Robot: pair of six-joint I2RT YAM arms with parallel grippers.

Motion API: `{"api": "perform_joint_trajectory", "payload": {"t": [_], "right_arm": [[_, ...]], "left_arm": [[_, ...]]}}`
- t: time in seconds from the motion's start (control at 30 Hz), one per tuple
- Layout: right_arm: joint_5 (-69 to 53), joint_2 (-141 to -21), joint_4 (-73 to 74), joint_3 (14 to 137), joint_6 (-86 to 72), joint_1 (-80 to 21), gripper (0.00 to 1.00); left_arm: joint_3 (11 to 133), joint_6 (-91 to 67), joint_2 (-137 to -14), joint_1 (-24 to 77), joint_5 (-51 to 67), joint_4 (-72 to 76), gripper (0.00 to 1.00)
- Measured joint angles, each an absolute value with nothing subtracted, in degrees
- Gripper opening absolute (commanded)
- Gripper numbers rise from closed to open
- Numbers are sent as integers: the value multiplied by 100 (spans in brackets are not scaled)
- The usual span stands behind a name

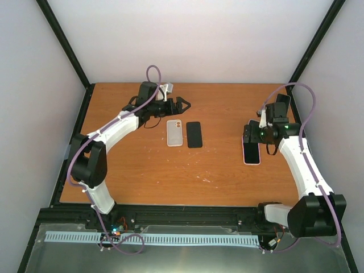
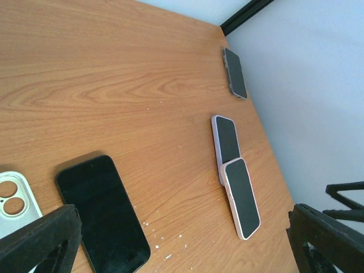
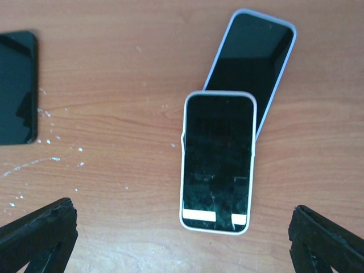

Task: Take the phone out of the phone case
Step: Pick up the phone at the center of the board.

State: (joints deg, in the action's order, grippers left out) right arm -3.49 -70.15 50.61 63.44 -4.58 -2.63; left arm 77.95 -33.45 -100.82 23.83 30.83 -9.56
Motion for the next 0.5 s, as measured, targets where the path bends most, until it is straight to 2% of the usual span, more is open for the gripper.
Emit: {"api": "perform_joint_trajectory", "payload": {"t": [0.5], "right_arm": [[-169, -8042, 4794, 5854, -628, -259, 100]], "left_arm": [[7706, -3347, -10027, 2377, 2995, -858, 100]]}}
